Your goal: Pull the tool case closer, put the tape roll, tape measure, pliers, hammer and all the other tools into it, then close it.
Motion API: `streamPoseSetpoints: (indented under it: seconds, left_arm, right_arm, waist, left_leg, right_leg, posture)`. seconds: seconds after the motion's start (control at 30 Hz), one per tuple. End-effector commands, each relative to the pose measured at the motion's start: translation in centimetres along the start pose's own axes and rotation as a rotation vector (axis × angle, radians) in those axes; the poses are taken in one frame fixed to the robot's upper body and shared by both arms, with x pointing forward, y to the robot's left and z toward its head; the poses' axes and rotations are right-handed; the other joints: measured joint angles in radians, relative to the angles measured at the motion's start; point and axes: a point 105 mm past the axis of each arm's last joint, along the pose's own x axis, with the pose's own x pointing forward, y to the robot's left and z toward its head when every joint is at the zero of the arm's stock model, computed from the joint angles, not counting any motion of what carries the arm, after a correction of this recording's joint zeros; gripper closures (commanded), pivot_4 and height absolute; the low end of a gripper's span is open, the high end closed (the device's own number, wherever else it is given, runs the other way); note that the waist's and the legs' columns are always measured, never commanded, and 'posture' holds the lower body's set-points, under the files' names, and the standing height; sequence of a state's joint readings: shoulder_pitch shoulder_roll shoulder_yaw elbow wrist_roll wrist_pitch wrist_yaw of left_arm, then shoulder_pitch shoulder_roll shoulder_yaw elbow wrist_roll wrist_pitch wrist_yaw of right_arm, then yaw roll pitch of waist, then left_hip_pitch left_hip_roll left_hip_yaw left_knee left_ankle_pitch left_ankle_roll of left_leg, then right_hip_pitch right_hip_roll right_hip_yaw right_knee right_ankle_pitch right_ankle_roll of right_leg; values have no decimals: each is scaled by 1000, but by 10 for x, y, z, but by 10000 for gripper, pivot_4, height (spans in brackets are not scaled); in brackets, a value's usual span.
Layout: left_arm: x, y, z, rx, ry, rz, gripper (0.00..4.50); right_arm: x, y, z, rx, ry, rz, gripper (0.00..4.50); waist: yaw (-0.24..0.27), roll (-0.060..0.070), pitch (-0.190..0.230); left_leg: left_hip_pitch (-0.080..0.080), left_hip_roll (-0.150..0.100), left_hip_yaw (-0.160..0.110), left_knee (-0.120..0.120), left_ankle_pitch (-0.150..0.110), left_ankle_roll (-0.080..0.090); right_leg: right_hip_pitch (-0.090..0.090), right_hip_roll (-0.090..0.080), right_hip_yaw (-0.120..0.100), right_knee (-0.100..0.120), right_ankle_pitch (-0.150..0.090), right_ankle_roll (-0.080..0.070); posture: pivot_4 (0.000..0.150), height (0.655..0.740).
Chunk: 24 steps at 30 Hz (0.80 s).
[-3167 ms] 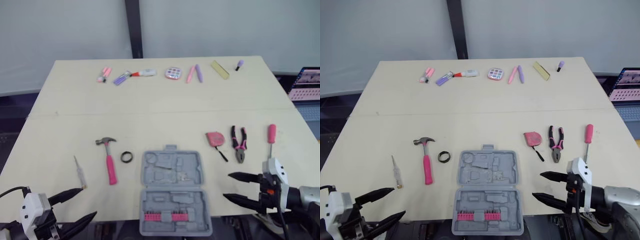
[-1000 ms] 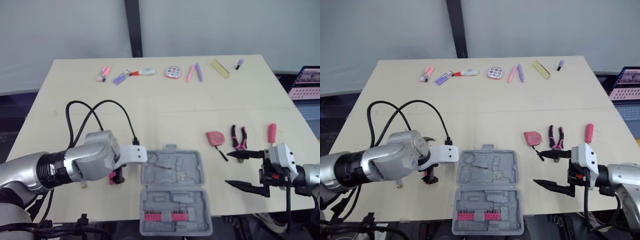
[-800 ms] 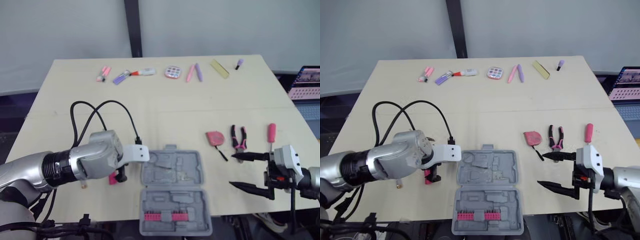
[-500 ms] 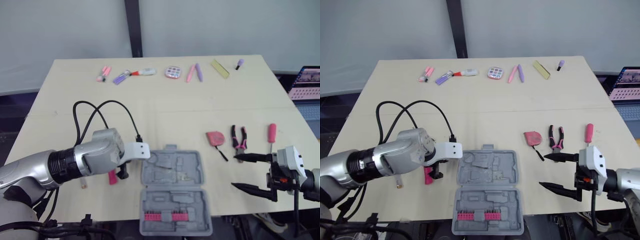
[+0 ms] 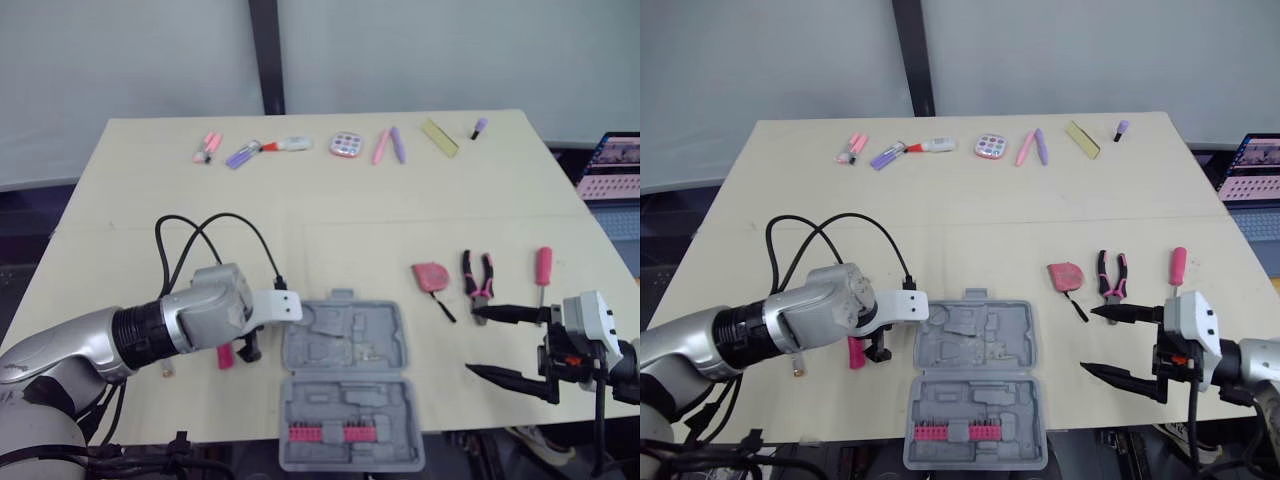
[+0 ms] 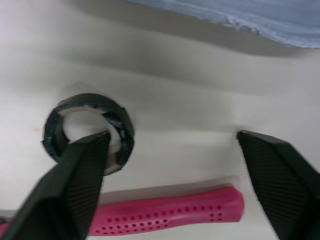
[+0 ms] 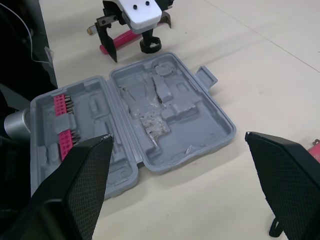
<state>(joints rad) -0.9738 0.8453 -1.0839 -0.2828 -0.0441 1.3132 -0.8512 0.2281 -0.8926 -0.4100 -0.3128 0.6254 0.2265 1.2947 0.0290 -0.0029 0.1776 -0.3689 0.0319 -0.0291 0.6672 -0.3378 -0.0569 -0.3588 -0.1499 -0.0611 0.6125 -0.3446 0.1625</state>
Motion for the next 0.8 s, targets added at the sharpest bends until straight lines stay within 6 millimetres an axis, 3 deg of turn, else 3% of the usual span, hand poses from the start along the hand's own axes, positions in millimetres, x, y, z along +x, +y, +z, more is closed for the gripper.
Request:
streamPoseSetpoints:
  seconds: [0.03, 0.1, 0.17, 0.2, 0.27, 0.8]
  left_arm:
    - [4, 0, -6, -14, 8, -9, 21752]
    - [6, 1, -9, -15, 13, -8, 30910]
    - [6, 2, -9, -17, 15, -5, 34273]
    - [6, 2, -10, -18, 15, -3, 40407]
    - [7, 3, -11, -23, 15, 1, 44411]
    - [1, 14, -27, -57, 12, 32, 44411]
  right_arm:
    - [-4, -1, 6, -30, -26, -30, 0]
    - [-3, 0, 5, -28, -30, -32, 0]
    - [-2, 0, 4, -26, -33, -33, 0]
    - [-1, 0, 4, -26, -34, -33, 0]
    - [-1, 0, 4, -25, -37, -34, 0]
    - [4, -1, 0, -22, -61, -56, 0]
  waist:
    - [-1, 0, 0]
    - [-1, 0, 0]
    - [-1, 0, 0]
    - [-1, 0, 0]
    - [-1, 1, -1]
    - [-4, 1, -1]
  left_leg:
    - [0, 0, 0, 0, 0, 0]
    - [0, 0, 0, 0, 0, 0]
    - [0, 0, 0, 0, 0, 0]
    - [0, 0, 0, 0, 0, 0]
    - [1, 0, 0, 0, 0, 0]
    - [1, 0, 0, -1, 0, 0]
  right_leg:
    - [0, 0, 0, 0, 0, 0]
    - [0, 0, 0, 0, 0, 0]
    - [0, 0, 0, 0, 0, 0]
    - [0, 0, 0, 0, 0, 0]
    - [0, 0, 0, 0, 0, 0]
    - [0, 0, 0, 0, 0, 0]
  posture:
    - [1500, 7400]
    - [1500, 7400]
    - [1500, 7400]
    - [1500, 7400]
    - [1500, 7400]
    - [1500, 7400]
